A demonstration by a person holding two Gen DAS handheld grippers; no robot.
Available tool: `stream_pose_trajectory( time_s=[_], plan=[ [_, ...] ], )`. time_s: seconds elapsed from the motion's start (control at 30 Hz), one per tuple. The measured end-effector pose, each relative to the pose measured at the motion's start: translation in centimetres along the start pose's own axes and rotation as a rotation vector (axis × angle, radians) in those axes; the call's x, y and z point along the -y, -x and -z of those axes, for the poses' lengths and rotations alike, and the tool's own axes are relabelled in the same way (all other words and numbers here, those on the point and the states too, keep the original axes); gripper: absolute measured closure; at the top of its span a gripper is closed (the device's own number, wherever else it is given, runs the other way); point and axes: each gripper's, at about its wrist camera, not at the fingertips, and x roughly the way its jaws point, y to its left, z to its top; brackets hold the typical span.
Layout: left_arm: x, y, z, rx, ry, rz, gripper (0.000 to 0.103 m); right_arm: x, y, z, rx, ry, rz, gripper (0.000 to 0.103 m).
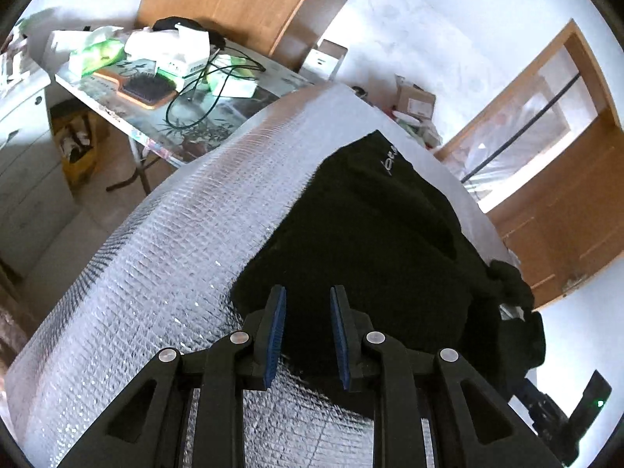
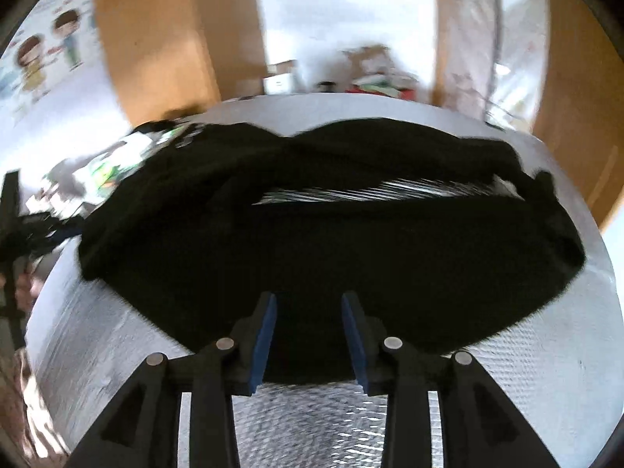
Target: Fold clothes
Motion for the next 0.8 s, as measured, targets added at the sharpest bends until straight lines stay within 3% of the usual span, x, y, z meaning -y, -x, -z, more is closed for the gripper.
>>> stream_pose_trajectory(
  time_s=[0.17,0.27,0.33,0.47,0.7,0.8],
  plan=[
    [-0.5,-0.4,-0.5,0.006,0.034,0.011,0.079,0.2,-0.6,0.4,-0.011,0.01,-0.02,0.064],
    [-0.7,-0.3,-0.6,0.008,0.046,0.01,0.079,-0.5,0.7,0.6,0.064,0.017,-0.003,0.064],
    [-0.8,0.0,-0.5,0.015,0.044,0.003,0.079,-0.5,1.4,0.3,0.098,0.002,-0.046,0.063],
    [-1.2,0.0,-0.7,0.013,0.061,0.007,0.079,-1.5,0.3,0.1,0.057,0.024,-0.1,0.062],
    [-1.3,-0.8,-1.4,-0.006,0.077,0.021,0.079,-0.1,-1.9,-0.5,0.015,-0.012,0.09,0.061],
    [-1.3,-0.4,-1.2,-0.009,0.069,0.014,0.079,0.5,-2.3,-0.5,0.002,0.01,0.217,0.061]
  ],
)
